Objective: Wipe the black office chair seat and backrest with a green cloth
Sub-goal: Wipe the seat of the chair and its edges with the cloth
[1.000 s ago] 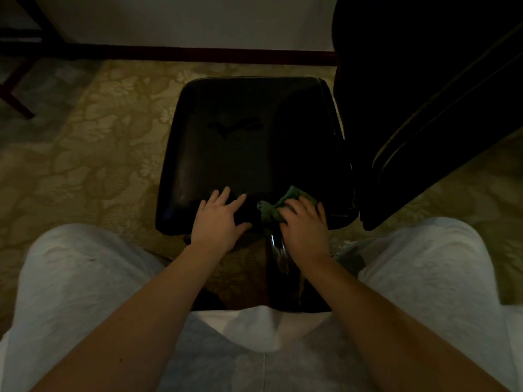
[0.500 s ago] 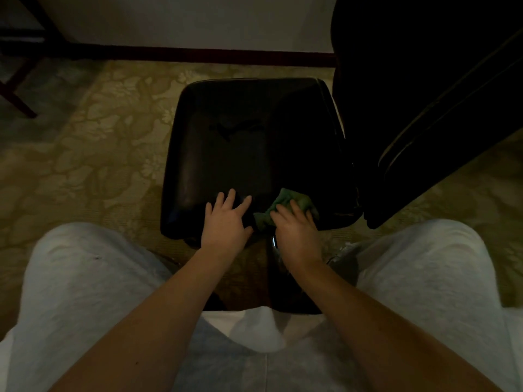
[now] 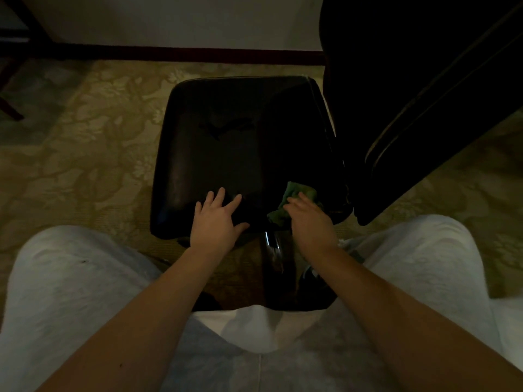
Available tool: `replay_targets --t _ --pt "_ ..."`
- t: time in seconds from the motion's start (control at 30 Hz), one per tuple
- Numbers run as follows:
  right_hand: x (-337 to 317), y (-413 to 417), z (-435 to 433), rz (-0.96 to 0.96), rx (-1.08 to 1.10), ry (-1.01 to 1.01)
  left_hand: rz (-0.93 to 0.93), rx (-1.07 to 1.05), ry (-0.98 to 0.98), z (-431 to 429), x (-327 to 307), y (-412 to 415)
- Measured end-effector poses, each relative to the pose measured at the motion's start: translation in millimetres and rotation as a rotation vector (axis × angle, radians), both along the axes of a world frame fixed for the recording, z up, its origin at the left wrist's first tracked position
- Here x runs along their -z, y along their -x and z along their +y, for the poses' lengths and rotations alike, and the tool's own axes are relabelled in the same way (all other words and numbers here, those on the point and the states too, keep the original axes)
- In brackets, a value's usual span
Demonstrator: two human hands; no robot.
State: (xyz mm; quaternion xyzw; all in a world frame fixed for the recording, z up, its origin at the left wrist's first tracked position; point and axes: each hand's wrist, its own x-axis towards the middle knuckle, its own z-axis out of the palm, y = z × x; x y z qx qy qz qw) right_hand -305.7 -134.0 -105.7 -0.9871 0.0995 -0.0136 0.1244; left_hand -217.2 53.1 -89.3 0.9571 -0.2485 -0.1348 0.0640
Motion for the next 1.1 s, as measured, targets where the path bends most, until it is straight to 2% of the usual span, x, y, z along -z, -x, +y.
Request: replay_targets --t 0.23,0.33,0.53,0.63,0.73,0.97,1.1 --pt "-6 5 11 0.017 -0.168 -0.034 0.001 -0.005 -0.035 2 -3 -1" --pt "-9 8 -7 0.008 -0.215 0.058 0.012 0.006 -0.033 4 -6 -4" --pt "-16 18 -46 0.199 -0.181 0.163 0.011 0.006 -0.012 2 -5 0" --pt "-6 18 -43 0.159 -0.142 0.150 0.009 -0.005 -0.007 0 -3 2" --pt "2 14 -32 0.033 -0.162 0.117 -0.008 -0.003 -0.013 -1 0 3" --pt "6 8 -25 0.052 -0.312 0.103 0.004 -0.010 -0.039 -3 -3 1" --pt "-1 15 -43 0.117 -0.235 0.151 -0.002 -0.007 -0.031 -1 -3 0"
